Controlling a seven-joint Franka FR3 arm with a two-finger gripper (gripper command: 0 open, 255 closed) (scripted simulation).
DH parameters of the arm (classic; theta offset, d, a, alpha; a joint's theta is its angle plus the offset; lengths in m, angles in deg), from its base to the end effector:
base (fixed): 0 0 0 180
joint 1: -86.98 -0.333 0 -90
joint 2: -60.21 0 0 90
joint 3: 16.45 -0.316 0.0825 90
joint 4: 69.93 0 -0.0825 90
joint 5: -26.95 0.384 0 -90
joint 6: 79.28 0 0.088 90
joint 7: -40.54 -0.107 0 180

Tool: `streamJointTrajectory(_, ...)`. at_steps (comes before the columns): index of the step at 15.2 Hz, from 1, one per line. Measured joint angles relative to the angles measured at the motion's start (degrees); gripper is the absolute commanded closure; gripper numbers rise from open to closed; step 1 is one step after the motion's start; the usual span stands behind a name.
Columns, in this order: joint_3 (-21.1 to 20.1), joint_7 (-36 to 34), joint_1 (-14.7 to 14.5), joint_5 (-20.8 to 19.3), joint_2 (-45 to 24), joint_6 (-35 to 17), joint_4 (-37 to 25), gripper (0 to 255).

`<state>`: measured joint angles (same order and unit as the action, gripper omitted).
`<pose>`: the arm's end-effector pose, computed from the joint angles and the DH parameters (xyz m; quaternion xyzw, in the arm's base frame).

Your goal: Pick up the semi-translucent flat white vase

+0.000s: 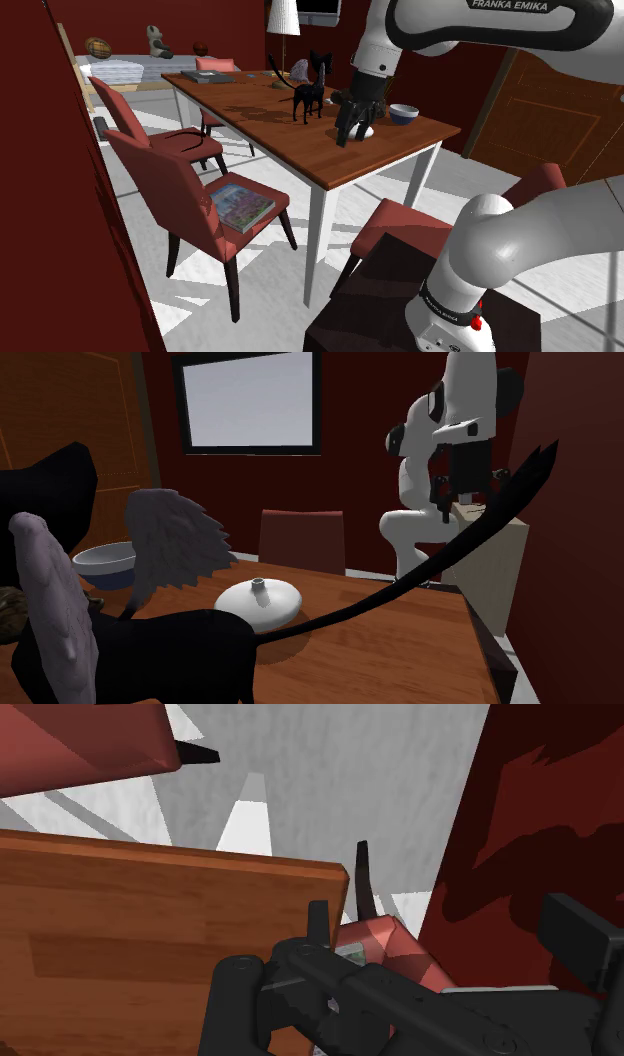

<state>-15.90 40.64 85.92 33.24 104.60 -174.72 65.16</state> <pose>0.3193 0.0127 0.5956 -0.9974 -0.0036 -0.0410 0.0583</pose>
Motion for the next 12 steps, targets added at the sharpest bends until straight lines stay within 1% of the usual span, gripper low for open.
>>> streamJointTrajectory(2, 0.5, 0.6, 0.1, -0.3, -0.3, -0.3, 0.1, 0)
streamJointTrajectory(4, 2.3, 2.8, 0.7, -1.5, -1.7, -0.7, -1.0, 0)
streamJointTrajectory(7, 5.6, 6.9, 1.7, -3.5, -3.7, -1.7, -1.9, 0)
streamJointTrajectory(12, 11.6, 14.5, 3.0, -6.2, -9.7, -5.1, -4.7, 0)
